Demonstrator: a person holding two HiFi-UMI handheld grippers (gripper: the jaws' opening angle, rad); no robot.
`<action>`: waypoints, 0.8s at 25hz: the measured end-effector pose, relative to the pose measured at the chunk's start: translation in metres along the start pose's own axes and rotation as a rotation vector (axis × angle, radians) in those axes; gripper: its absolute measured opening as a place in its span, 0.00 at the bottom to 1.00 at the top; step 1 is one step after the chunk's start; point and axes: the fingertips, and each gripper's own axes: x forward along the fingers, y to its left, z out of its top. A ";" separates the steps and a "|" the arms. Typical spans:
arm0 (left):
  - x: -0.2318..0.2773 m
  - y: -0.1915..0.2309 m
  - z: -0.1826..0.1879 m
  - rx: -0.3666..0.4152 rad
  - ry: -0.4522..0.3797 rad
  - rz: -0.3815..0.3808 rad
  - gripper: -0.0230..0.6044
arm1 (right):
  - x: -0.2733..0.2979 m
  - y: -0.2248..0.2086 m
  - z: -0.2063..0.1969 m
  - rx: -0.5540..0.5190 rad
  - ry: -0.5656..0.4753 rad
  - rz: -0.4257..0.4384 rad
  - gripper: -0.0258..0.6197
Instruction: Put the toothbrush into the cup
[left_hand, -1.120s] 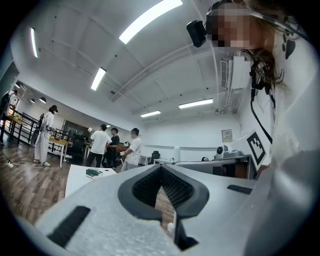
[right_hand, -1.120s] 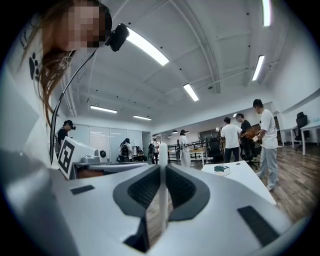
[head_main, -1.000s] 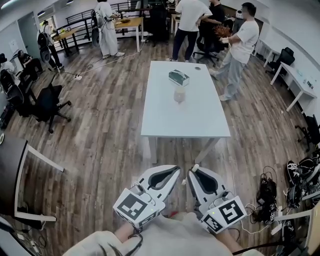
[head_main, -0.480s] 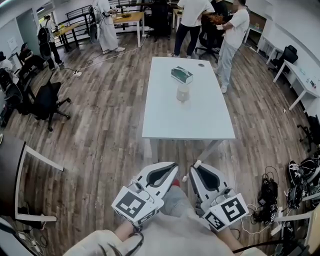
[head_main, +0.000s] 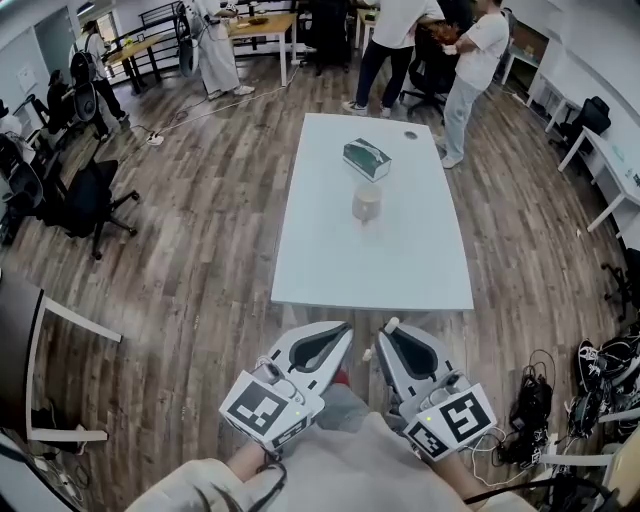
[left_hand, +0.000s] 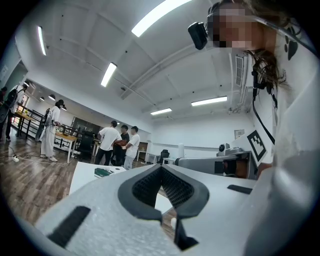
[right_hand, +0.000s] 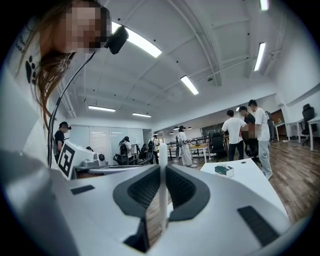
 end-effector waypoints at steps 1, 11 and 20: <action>0.009 0.006 0.000 -0.001 0.002 0.006 0.05 | 0.006 -0.010 0.002 0.001 0.001 0.006 0.11; 0.097 0.070 0.005 0.000 -0.001 0.068 0.05 | 0.067 -0.098 0.014 0.015 0.014 0.062 0.11; 0.140 0.113 0.001 -0.006 0.024 0.084 0.05 | 0.106 -0.142 0.012 0.031 0.019 0.067 0.11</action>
